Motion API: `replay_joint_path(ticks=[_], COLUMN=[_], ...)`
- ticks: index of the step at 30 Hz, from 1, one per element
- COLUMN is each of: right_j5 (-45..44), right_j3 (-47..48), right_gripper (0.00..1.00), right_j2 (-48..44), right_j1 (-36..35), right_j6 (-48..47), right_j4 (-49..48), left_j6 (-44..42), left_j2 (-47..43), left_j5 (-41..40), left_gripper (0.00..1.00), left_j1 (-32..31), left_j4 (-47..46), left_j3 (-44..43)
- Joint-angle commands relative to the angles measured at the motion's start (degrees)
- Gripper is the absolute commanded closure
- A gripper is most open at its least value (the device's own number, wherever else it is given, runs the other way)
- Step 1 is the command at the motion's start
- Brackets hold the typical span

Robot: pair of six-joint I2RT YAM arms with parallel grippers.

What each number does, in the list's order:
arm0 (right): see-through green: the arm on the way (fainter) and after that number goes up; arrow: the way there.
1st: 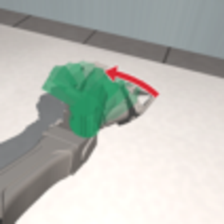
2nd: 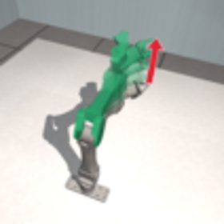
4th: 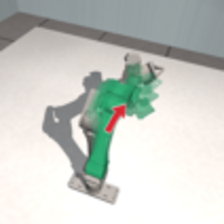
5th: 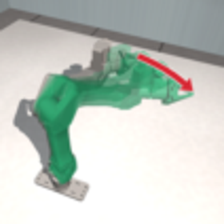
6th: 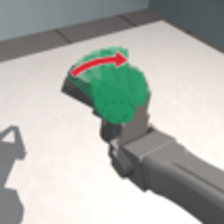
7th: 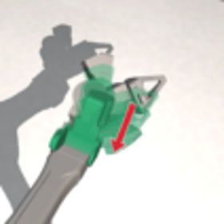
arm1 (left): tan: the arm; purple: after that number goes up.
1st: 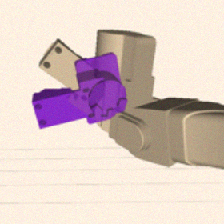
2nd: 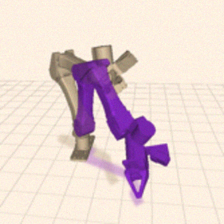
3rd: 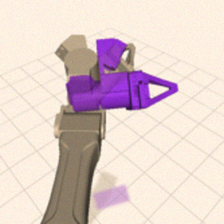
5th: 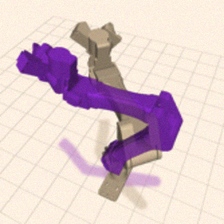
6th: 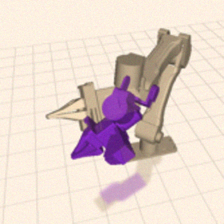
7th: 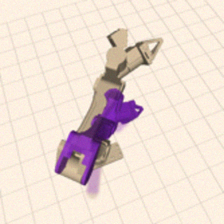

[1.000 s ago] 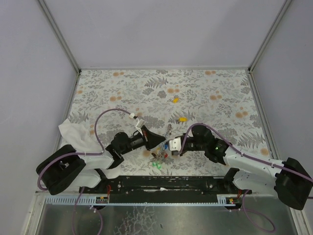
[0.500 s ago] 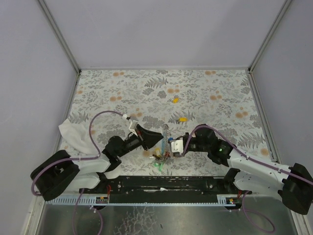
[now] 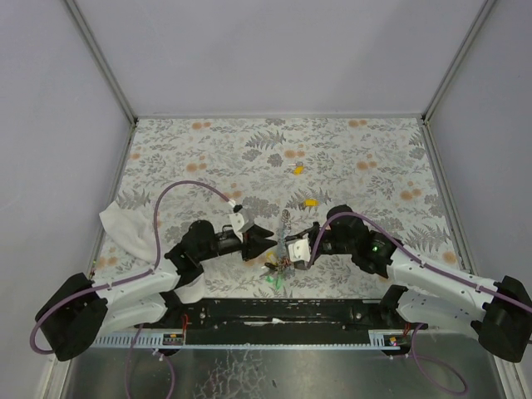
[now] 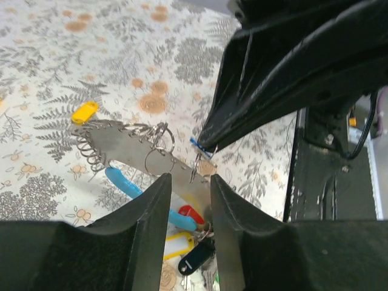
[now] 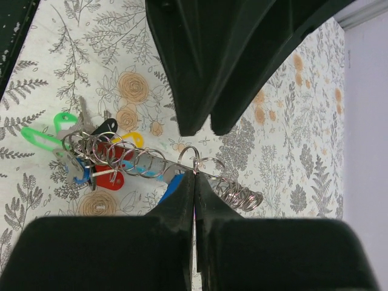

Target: Put the keys on the keyring

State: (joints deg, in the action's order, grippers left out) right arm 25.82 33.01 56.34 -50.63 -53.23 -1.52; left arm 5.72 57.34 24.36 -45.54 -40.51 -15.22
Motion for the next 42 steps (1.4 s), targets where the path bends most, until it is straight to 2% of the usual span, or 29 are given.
replay_joint_path(ticks=[1, 9, 17, 21, 23, 25, 26, 35, 42], right_j5=[3.7, 5.8, 6.7, 6.8, 6.9, 6.7, 6.5, 3.8, 3.0], right_j3=[4.2, 4.6, 4.6, 4.7, 4.7, 4.7, 4.6, 0.6, -3.1], right_gripper=[1.00, 1.00, 1.00, 1.00, 1.00, 1.00, 1.00, 1.00, 1.00], right_j2=[-0.4, 0.0, 0.3, 0.2, -0.1, -0.3, -0.4, -4.2, -5.8], right_j1=[-0.5, -0.5, -0.5, -0.5, -0.5, -0.5, -0.5, -0.5, -0.5], right_j6=[-3.7, -5.9, -6.1, -6.1, -6.0, -5.9, -5.9, -1.7, 0.1], right_j4=[0.9, 2.2, 2.3, 2.3, 2.3, 2.7, 3.0, 2.7, 0.4], left_j6=[-11.8, -17.6, -17.9, -18.0, -18.0, -17.8, -17.6, -7.1, 2.2], left_j2=[1.8, 3.4, 7.9, 8.6, 8.8, 8.8, 8.8, 5.8, 4.5], left_j5=[6.5, 10.0, 14.4, 15.0, 15.0, 14.4, 14.0, 4.6, 1.0], left_gripper=[0.68, 0.67, 0.68, 0.76, 0.85, 0.99, 1.00, 1.00, 1.00], left_j1=[0.4, 0.4, 0.4, 0.4, 0.4, 0.3, 0.4, 1.4, 1.5], left_j4=[7.8, 8.7, 9.2, 9.9, 10.1, 10.3, 10.3, 4.9, 1.1], left_j3=[-3.6, -5.4, -8.2, -8.7, -8.8, -8.9, -8.8, -6.1, -4.3])
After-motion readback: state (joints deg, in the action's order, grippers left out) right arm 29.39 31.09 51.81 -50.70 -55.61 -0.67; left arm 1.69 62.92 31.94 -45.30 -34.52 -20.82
